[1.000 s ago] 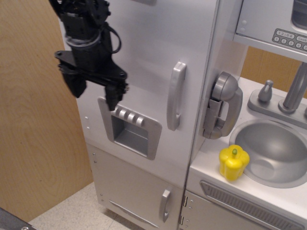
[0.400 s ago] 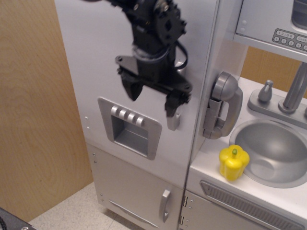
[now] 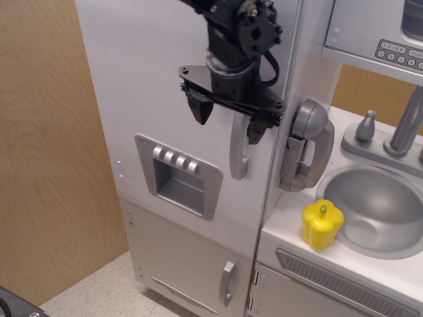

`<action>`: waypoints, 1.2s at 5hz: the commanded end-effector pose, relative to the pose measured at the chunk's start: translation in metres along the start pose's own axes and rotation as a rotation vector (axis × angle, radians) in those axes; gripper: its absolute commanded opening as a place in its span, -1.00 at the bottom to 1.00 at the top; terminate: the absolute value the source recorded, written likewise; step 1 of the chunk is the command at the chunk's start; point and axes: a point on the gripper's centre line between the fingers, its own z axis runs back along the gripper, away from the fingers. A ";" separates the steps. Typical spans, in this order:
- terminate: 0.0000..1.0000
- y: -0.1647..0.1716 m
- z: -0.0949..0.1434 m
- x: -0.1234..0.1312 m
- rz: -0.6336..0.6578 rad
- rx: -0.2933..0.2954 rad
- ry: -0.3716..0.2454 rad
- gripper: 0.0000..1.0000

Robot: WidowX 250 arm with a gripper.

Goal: Open fridge

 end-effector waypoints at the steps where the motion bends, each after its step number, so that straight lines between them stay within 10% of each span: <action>1: -1.00 0.005 0.003 0.017 0.041 -0.007 -0.039 -1.00; 5: -1.00 0.036 0.026 -0.028 -0.033 -0.025 0.001 -1.00; 6: -1.00 0.052 0.037 -0.050 -0.085 -0.019 0.050 1.00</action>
